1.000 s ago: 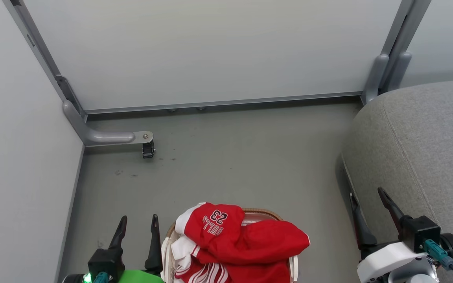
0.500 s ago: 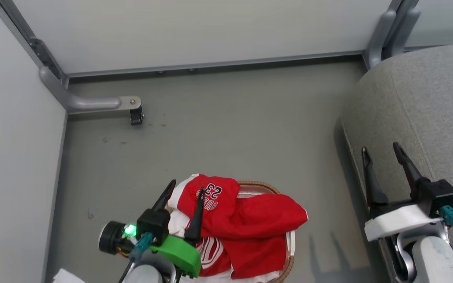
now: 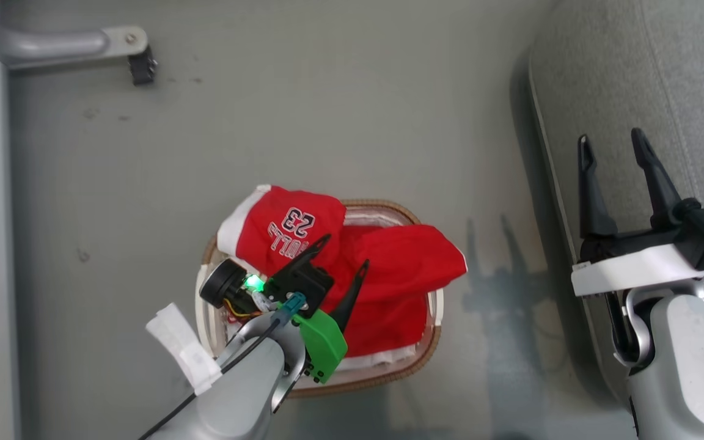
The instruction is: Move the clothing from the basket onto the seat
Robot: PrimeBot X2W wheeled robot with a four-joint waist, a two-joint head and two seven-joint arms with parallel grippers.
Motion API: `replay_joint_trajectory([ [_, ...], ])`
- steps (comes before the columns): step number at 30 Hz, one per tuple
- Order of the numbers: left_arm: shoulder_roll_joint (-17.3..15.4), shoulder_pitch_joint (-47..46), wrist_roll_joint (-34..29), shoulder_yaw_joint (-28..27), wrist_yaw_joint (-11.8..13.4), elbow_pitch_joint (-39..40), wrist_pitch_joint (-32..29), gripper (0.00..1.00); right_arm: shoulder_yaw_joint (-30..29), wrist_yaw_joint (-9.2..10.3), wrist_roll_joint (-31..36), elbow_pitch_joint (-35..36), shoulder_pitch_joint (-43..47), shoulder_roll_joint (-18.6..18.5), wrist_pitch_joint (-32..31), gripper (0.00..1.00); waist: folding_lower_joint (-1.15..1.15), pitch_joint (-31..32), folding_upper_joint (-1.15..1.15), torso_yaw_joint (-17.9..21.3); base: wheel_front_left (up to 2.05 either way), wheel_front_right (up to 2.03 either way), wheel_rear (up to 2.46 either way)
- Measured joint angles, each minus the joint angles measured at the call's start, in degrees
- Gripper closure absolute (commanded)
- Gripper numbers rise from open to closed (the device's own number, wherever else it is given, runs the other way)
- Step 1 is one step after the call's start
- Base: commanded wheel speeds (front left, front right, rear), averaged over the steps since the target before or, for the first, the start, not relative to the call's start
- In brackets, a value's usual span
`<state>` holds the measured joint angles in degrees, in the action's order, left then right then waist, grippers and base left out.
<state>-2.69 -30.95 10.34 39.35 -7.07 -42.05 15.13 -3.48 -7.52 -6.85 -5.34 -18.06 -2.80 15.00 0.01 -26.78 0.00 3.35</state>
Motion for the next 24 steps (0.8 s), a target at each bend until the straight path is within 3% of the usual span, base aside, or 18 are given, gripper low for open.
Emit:
replay_joint_trajectory([
  [12,-0.03,-8.23,3.78,15.06,-0.30,-15.83,-0.01,0.00,0.11,0.00,-3.38,1.05,-3.55,-0.01,0.00,0.00,0.00,-11.86,0.00,4.76,0.00,0.00,0.00],
  [17,-1.04,-10.82,5.53,17.14,-0.31,-19.00,0.00,0.00,0.55,0.00,-4.67,1.32,-4.63,-0.02,0.00,0.00,0.00,-15.44,0.00,6.74,0.00,0.00,0.00],
  [24,-2.05,-13.74,6.13,15.60,1.04,-21.09,-0.01,0.00,1.09,0.00,-5.80,1.53,-5.43,-0.02,0.00,0.00,0.00,-19.00,0.00,8.91,0.00,0.00,0.00],
])
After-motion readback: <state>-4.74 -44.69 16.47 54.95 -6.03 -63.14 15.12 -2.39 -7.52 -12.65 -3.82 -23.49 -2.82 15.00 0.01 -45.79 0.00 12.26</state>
